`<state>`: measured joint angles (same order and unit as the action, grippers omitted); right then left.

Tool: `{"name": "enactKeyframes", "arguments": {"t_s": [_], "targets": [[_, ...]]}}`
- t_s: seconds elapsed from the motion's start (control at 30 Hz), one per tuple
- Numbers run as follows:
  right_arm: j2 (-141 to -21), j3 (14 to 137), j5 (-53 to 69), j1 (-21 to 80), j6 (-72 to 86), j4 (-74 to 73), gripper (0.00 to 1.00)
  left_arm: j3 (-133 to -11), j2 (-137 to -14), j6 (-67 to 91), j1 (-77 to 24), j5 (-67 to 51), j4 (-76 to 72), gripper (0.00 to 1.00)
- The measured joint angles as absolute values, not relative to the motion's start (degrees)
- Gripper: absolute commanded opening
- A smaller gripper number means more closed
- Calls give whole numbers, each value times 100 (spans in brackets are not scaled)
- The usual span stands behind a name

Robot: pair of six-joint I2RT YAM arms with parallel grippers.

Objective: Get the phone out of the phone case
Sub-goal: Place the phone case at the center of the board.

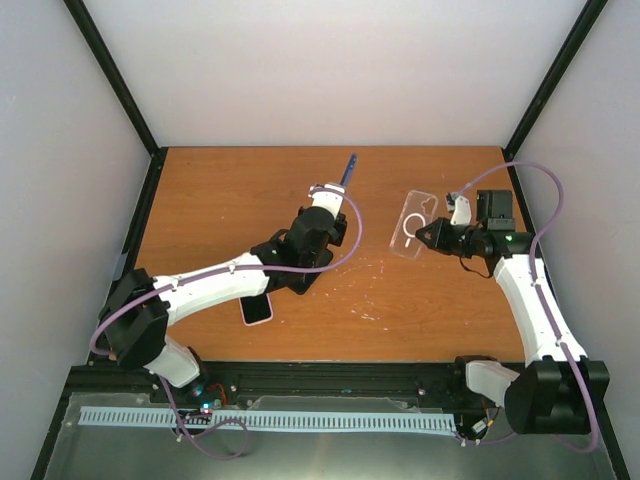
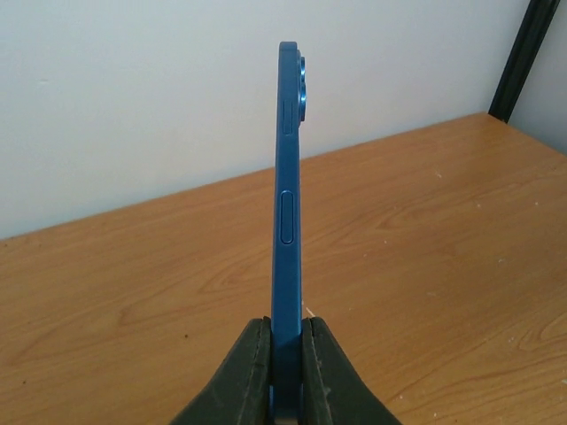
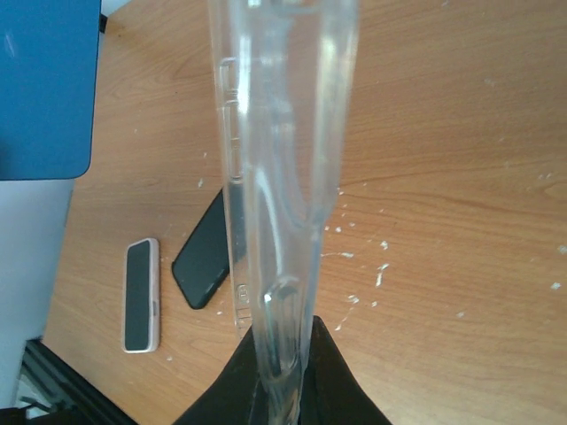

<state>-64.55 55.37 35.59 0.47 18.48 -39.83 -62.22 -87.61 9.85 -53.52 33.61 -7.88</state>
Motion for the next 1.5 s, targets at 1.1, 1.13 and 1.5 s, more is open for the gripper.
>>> {"name": "enactKeyframes", "arguments": {"t_s": [1.1,1.13,1.5], "targets": [[-11920,9000,2746,-934,-1647,-5675,44,-5395,-8425,1898,-5352,2781,-158,0],[-11922,8995,2703,-934,-1616,-5629,48,-5404,-8490,1905,-5352,2786,-148,0],[-9701,7435,3085,-915,-1118,-4950,64,-5599,-9216,2029,-5395,2915,36,0]]}}
